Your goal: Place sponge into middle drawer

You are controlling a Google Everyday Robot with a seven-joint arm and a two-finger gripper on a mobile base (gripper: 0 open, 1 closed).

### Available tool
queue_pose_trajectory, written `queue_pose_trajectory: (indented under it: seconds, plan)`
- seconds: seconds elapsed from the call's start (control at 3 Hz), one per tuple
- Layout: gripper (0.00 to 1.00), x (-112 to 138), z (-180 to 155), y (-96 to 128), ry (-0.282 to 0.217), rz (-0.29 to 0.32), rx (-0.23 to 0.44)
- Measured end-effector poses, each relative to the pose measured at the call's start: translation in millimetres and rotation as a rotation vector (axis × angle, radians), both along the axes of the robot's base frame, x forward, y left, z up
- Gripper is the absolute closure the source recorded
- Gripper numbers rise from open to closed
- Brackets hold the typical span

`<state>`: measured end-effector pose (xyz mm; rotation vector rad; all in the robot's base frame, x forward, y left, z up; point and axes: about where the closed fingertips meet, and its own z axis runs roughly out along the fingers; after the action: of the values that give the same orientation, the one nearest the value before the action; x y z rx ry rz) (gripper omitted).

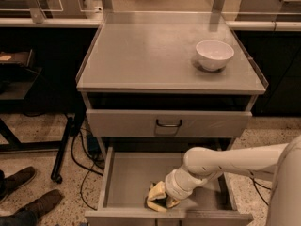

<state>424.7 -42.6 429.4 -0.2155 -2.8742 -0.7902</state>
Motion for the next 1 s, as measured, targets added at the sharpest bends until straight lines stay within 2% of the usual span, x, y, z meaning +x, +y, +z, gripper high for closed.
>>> queue_pose_trajectory:
  seconds: [0.67,1.0]
  plan:
    - [1.0,37,50,13,-0.097,0.016,0.04]
    - [1.0,38,52,13,-0.1,0.016,0.041]
